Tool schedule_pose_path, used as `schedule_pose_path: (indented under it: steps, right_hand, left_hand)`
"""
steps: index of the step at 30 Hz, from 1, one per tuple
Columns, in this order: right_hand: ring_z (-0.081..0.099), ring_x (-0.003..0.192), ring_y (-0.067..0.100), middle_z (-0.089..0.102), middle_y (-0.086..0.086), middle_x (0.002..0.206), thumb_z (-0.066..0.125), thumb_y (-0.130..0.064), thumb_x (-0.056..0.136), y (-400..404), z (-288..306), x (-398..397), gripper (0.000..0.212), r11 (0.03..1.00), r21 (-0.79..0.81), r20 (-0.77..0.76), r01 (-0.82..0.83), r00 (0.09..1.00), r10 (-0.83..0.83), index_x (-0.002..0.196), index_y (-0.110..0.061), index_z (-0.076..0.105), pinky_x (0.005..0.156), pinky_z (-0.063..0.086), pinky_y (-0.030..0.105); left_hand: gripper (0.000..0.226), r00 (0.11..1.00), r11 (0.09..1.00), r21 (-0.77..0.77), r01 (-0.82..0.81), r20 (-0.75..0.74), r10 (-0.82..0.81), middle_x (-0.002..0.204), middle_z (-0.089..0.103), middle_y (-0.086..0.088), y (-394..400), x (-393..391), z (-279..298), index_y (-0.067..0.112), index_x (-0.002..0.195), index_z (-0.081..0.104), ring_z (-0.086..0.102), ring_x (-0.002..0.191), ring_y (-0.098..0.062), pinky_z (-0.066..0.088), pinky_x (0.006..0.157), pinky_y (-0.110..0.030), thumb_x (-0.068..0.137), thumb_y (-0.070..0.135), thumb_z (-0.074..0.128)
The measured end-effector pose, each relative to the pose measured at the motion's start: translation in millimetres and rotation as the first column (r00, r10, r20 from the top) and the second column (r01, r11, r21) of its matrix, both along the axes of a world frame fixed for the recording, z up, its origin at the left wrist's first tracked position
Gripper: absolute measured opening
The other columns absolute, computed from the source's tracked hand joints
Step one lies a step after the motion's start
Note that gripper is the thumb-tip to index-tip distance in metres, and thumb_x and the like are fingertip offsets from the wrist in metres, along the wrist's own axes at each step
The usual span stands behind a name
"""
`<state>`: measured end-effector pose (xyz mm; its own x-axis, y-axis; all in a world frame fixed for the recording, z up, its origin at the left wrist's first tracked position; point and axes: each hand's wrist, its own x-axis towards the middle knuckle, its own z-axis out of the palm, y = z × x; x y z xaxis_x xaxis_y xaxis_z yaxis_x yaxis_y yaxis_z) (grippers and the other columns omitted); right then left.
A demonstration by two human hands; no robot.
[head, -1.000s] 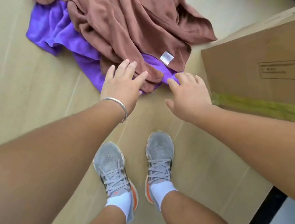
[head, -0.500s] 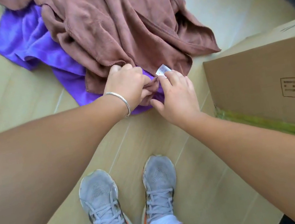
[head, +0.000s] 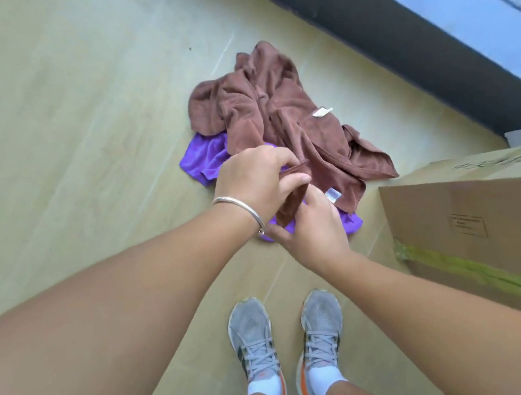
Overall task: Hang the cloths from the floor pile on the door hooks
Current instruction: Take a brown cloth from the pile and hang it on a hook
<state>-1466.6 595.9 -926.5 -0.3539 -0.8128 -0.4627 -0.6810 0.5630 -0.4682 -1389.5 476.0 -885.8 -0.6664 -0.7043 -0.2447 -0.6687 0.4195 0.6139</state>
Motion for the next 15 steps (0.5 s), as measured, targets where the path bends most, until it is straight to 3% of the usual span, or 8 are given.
schedule_pose_path:
  steps: [3, 6, 8, 11, 15]
  right_hand:
    - [0.056, 0.095, 0.027, 0.057, 0.002, 0.093, 0.058, -0.039, 0.087, -36, 33, 20, 0.031, 0.980, -0.103, 0.022, 0.173, 0.985, -0.172, 0.097, -0.010, 0.058, 0.081, 0.045, 0.044]
    - [0.054, 0.105, 0.032, 0.062, 0.010, 0.103, 0.051, -0.022, 0.089, -62, 58, 24, 0.027, 0.993, -0.109, -0.125, -0.041, 0.992, 0.027, 0.105, -0.009, 0.069, 0.089, 0.042, 0.043]
    - [0.054, 0.109, 0.032, 0.064, 0.008, 0.100, 0.056, -0.013, 0.081, -79, 75, 20, 0.029, 0.975, -0.080, -0.203, -0.205, 0.961, 0.186, 0.105, -0.015, 0.072, 0.091, 0.041, 0.042]
    - [0.053, 0.112, 0.029, 0.066, 0.004, 0.100, 0.060, -0.016, 0.081, -107, 100, 16, 0.021, 0.925, 0.014, -0.340, -0.381, 0.868, 0.362, 0.098, -0.015, 0.072, 0.096, 0.038, 0.041]
    - [0.056, 0.103, 0.028, 0.067, 0.003, 0.095, 0.060, -0.013, 0.077, -154, 144, 34, 0.018, 0.854, 0.047, -0.492, -0.517, 0.732, 0.470, 0.093, -0.019, 0.066, 0.095, 0.035, 0.037]
  left_hand:
    - [0.043, 0.997, 0.997, -0.014, -0.072, -0.006, 0.072, 0.099, 0.070, 0.001, -27, 22, 37, 0.028, 0.108, 0.068, 0.062, 0.096, -0.023, 0.048, 0.079, -0.036, 0.076, 0.057, 0.068]
    - [0.062, 0.963, 0.993, -0.070, 0.093, 0.260, -0.072, 0.108, 0.069, -0.002, -66, 58, 67, 0.025, 0.116, 0.063, 0.062, 0.102, -0.027, 0.046, 0.077, -0.034, 0.071, 0.068, 0.064]
    - [0.058, 0.925, 0.994, -0.020, 0.106, 0.368, -0.092, 0.098, 0.069, 0.000, -92, 93, 87, 0.025, 0.109, 0.065, 0.062, 0.098, -0.027, 0.045, 0.070, -0.031, 0.071, 0.070, 0.063]
    - [0.026, 0.941, 0.997, 0.056, -0.061, 0.336, 0.039, 0.065, 0.056, 0.010, -119, 150, 117, 0.033, 0.083, 0.065, 0.063, 0.080, -0.025, 0.033, 0.052, -0.027, 0.078, 0.058, 0.066]
    - [0.026, 0.889, 0.893, 0.047, -0.448, 0.130, 0.439, 0.065, 0.060, 0.004, -136, 224, 157, 0.022, 0.073, 0.063, 0.057, 0.070, -0.024, 0.043, 0.059, -0.033, 0.086, 0.045, 0.063]
